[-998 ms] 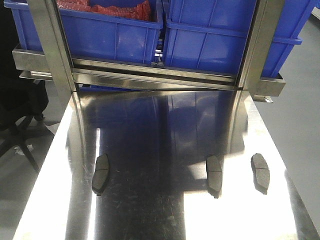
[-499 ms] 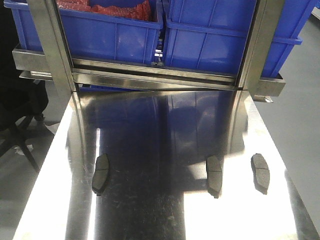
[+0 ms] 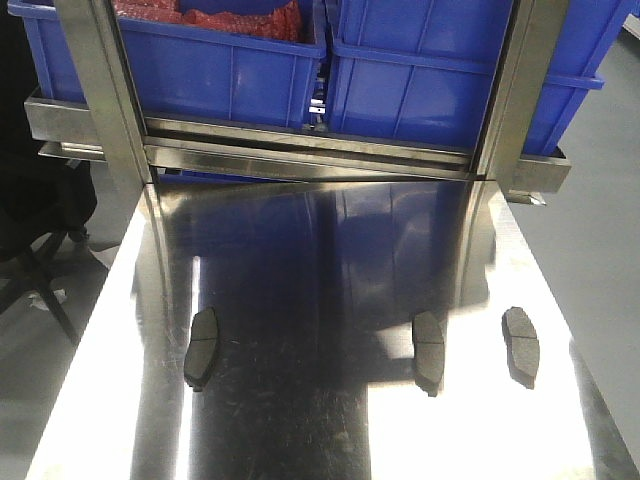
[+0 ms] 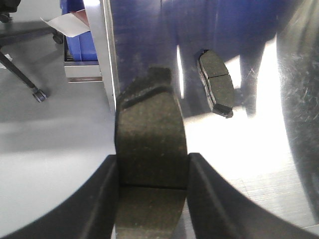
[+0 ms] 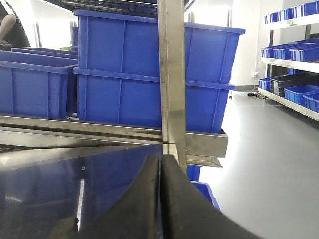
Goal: Move and align brake pads A on conveyor
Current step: 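Lift the grasped brake pad off the table with the left gripper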
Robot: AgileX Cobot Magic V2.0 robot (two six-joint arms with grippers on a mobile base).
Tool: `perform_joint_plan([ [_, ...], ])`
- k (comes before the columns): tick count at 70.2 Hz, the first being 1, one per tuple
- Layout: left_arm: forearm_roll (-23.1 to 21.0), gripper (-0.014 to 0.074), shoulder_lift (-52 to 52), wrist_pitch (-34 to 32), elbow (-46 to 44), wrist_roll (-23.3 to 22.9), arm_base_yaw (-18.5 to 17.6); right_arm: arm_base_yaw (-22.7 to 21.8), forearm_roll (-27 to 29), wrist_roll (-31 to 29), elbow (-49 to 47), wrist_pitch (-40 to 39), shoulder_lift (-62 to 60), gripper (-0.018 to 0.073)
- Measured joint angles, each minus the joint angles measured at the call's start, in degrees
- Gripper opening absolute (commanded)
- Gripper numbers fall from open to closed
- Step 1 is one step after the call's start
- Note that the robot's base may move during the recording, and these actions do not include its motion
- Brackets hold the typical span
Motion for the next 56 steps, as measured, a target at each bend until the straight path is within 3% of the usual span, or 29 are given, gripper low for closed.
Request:
perform_joint_plan([
  [34,0.0,-0.0006,0.0,0.0,0.0,0.0,0.0,0.0,1.8,0.4,-0.5,2.0,0.0,-0.0009],
  [56,0.0,-0.0006,0.0,0.0,0.0,0.0,0.0,0.0,5.7,-0.6,-19.6,16.6,15.0,-0.0009],
])
